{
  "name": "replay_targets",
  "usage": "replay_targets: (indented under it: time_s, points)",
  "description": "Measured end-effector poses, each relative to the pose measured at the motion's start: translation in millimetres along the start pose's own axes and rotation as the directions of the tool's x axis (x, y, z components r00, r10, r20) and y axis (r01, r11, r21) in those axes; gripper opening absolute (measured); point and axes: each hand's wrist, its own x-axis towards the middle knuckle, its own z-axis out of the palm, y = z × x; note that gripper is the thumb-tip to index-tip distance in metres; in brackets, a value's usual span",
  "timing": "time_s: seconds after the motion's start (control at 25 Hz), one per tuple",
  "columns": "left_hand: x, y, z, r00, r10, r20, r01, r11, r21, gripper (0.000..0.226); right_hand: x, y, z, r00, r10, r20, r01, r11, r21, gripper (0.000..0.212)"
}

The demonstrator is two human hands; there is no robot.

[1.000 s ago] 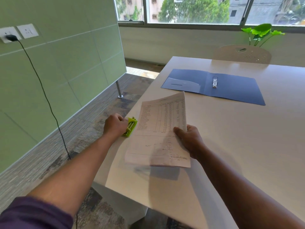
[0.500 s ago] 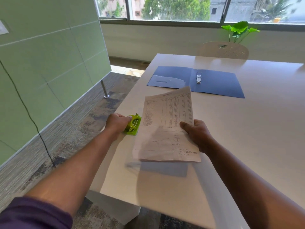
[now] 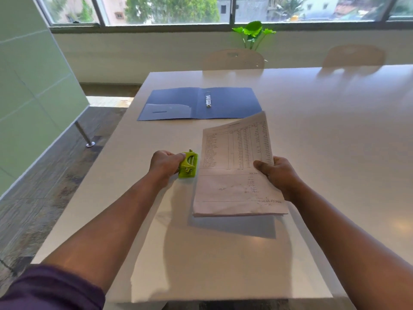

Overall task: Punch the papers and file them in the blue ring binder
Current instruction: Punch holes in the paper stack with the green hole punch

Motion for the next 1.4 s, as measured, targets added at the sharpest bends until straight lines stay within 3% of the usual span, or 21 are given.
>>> replay_targets:
  time_s: [0.36,0.56,0.92,1.4]
  points:
    - [-11,6,44,0.999,0.055,0.003,-0.054,0.987,0.150,0.031,13,12,-29,0.997,0.061,-0.043,-0.061,0.998,0.013,0.014]
    - [-21,-7,42,0.966,0.260,-0.010,-0.245,0.922,0.300,0.038,17,9,-25,0.997,0.067,-0.041,-0.066,0.998,0.010,0.006]
    - [-23,-15,41,0.933,0.358,-0.027,-0.339,0.902,0.268,0.038,25,4,-13,0.998,0.054,-0.034,-0.055,0.998,-0.023,0.007]
    - [-22,-21,42,0.902,0.425,0.076,-0.427,0.851,0.306,0.045,28,7,-12,0.999,0.038,-0.004,-0.038,0.998,-0.056,0.009]
